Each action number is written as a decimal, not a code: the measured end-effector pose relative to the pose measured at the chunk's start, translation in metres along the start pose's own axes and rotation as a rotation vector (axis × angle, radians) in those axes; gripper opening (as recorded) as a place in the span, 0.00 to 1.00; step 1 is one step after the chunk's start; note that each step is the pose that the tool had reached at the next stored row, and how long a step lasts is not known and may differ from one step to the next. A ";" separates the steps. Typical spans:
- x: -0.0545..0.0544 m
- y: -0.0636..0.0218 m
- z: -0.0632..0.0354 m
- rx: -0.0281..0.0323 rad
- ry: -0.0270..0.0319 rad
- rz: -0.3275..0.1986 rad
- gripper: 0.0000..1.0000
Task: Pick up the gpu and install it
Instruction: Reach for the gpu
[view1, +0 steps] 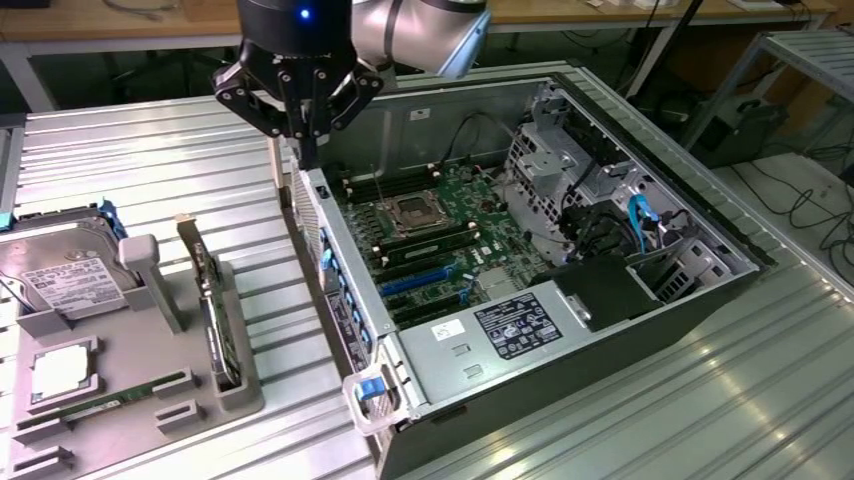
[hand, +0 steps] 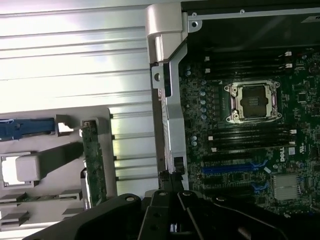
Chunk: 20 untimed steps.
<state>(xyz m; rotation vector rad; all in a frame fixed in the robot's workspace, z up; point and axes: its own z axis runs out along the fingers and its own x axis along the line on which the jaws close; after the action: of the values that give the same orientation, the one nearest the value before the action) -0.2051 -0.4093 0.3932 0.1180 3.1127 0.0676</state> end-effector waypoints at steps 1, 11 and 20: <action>0.001 -0.0002 0.0000 -0.0001 -0.0001 0.000 0.11; 0.009 -0.0027 -0.0002 0.0000 -0.0001 0.000 0.11; 0.016 -0.0056 -0.0004 -0.0001 0.0000 0.000 0.11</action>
<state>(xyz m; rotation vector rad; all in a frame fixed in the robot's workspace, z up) -0.2216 -0.4137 0.3930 0.1180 3.1127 0.0677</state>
